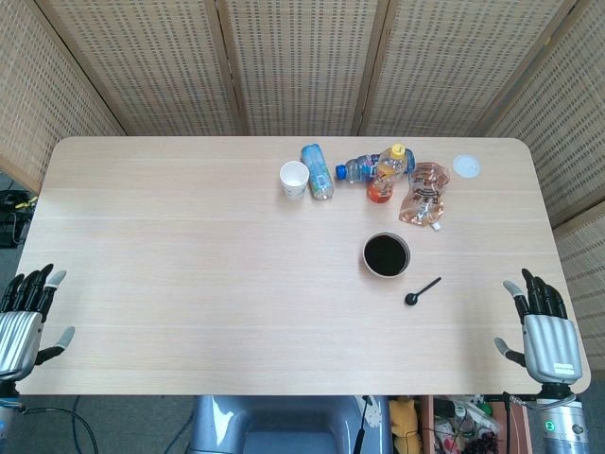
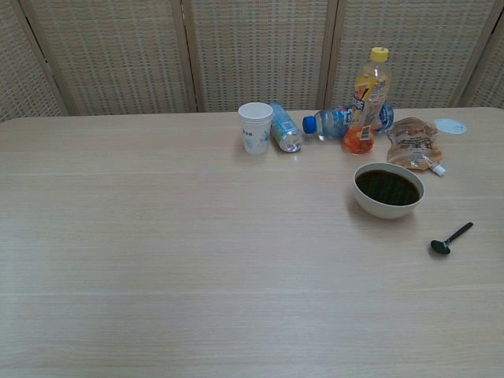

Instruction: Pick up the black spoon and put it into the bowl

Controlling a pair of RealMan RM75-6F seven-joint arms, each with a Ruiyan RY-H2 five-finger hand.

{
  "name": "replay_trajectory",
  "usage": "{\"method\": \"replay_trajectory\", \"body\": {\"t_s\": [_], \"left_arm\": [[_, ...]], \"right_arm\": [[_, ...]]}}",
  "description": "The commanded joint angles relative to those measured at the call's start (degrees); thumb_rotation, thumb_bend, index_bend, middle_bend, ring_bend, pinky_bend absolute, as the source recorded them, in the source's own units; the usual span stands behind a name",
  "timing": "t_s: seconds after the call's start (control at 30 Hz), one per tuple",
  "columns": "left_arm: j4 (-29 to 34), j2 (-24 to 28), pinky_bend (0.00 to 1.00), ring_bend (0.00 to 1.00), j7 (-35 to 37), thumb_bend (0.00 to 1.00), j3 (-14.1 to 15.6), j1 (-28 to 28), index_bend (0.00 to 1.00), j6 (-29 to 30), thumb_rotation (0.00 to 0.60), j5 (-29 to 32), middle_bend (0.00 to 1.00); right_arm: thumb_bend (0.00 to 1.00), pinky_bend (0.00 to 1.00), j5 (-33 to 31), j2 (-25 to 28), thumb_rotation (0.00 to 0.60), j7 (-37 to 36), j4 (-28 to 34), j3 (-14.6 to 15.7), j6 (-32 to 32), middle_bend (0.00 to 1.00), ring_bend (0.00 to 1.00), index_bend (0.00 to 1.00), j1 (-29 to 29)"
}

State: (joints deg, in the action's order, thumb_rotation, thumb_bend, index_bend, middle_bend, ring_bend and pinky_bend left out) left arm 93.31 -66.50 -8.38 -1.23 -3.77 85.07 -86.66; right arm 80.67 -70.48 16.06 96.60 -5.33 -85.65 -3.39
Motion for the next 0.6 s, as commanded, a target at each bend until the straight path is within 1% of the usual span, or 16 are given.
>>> {"method": "replay_trajectory", "body": {"t_s": [0.03, 0.33, 0.43, 0.5, 0.6], "left_arm": [[0.1, 0.0, 0.00, 0.00, -0.2, 0.32, -0.1, -0.1, 0.00, -0.2, 0.600, 0.2, 0.00], [0.6, 0.4, 0.00, 0.00, -1.0, 0.32, -0.1, -0.1, 0.00, 0.1, 0.600, 0.1, 0.00], [0.7, 0.7, 0.00, 0.00, -1.1, 0.32, -0.1, 0.0, 0.00, 0.5, 0.600, 0.1, 0.00], [0.7, 0.9, 0.00, 0.00, -1.2, 0.32, -0.2, 0.0, 0.00, 0.7, 0.600, 0.1, 0.00], [0.7, 1.2, 0.00, 0.00, -1.3, 0.32, -0.4, 0.1, 0.00, 0.9, 0.600, 0.2, 0.00]], "right_arm": [[0.17, 0.14, -0.3, -0.1, 0.600, -0.2, -0.2, -0.1, 0.2, 0.10, 0.01, 0.17, 0.0], [0.17, 0.14, -0.2, 0.2, 0.600, -1.8, -0.1, -0.1, 0.5, 0.13, 0.02, 0.17, -0.2], [0.17, 0.15, 0.2, 0.5, 0.600, -3.0, -0.1, -0.1, 0.5, 0.16, 0.06, 0.17, -0.2], [0.17, 0.19, 0.5, 0.7, 0.600, -3.5, -0.1, -0.2, 0.6, 0.19, 0.11, 0.17, -0.4], [0.17, 0.34, 1.0, 1.3, 0.600, -4.4, 0.0, -0.3, 1.4, 0.27, 0.22, 0.17, -0.9]]}}
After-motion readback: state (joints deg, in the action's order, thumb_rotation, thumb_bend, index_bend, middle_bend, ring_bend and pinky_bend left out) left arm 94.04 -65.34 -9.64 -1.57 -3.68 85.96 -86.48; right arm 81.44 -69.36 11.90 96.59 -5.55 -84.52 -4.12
